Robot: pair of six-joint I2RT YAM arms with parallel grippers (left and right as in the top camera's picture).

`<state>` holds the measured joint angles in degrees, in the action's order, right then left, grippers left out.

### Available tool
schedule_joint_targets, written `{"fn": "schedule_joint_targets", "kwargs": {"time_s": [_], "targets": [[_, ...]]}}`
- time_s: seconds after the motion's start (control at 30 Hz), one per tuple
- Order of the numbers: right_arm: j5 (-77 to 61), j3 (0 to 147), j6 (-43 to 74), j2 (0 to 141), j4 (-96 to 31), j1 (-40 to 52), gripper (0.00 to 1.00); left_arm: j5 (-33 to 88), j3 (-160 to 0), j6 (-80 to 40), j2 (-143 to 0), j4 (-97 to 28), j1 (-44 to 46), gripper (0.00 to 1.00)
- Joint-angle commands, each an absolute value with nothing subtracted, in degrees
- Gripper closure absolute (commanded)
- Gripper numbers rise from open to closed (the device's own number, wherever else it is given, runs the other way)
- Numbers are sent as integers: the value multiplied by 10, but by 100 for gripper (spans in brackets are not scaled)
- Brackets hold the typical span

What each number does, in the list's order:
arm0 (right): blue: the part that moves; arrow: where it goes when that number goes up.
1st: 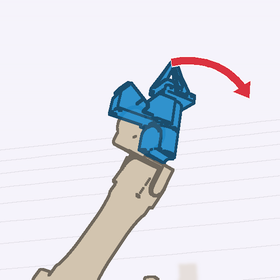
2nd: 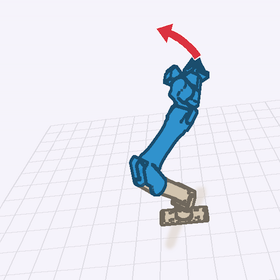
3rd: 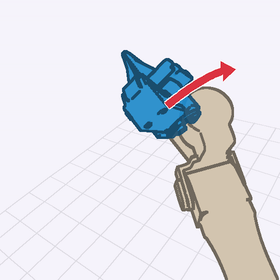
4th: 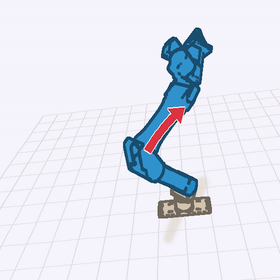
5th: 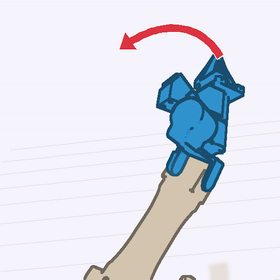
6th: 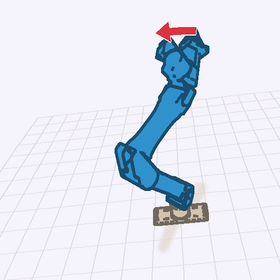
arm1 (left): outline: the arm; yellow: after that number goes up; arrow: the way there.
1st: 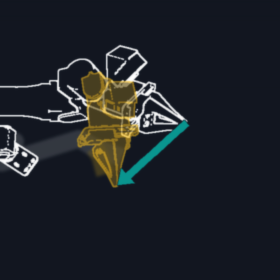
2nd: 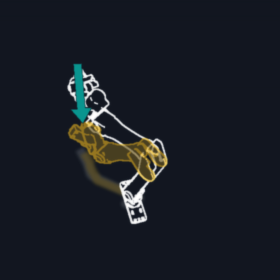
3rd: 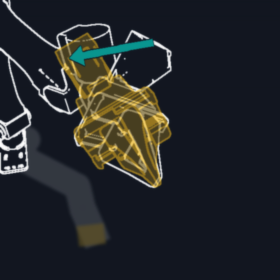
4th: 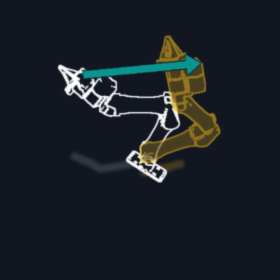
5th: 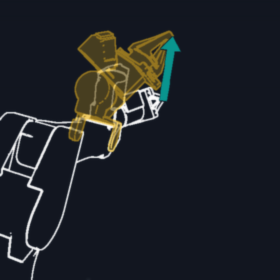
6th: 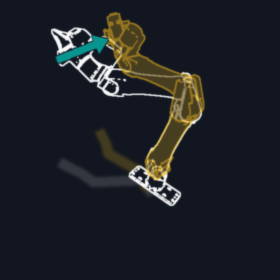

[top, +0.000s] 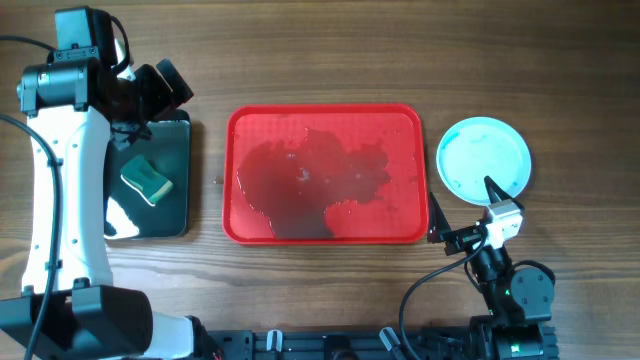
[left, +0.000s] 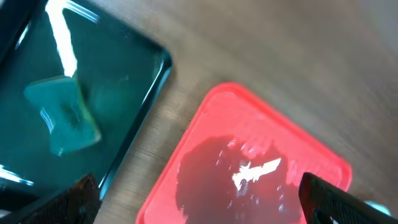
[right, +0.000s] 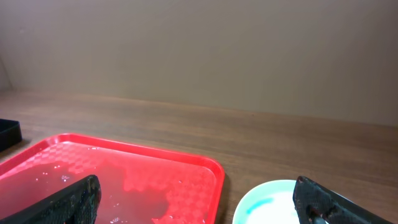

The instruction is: Clean dirty plates on tray and stack at the side

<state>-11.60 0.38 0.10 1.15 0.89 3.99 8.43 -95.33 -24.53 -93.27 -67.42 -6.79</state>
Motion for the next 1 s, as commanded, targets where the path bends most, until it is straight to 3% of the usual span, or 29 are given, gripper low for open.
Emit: {"fn": "schedule_joint_targets", "kwargs": {"time_s": [0.0, 0.17, 0.43, 0.57, 0.97], "targets": [[-128, 3, 2, 6, 10, 43, 0, 69, -904, -219, -884, -571, -38, 0], [-127, 3, 2, 6, 10, 43, 0, 33, -627, -169, -675, -265, 8, 0], [-128, 3, 2, 6, 10, 43, 0, 20, -130, -167, -186, -10, -14, 0], [-128, 3, 2, 6, 10, 43, 0, 18, -54, -166, -92, -6, -14, 0], [-127, 3, 2, 6, 10, 43, 0, -11, -3, -137, -6, -42, -9, 0]]}}
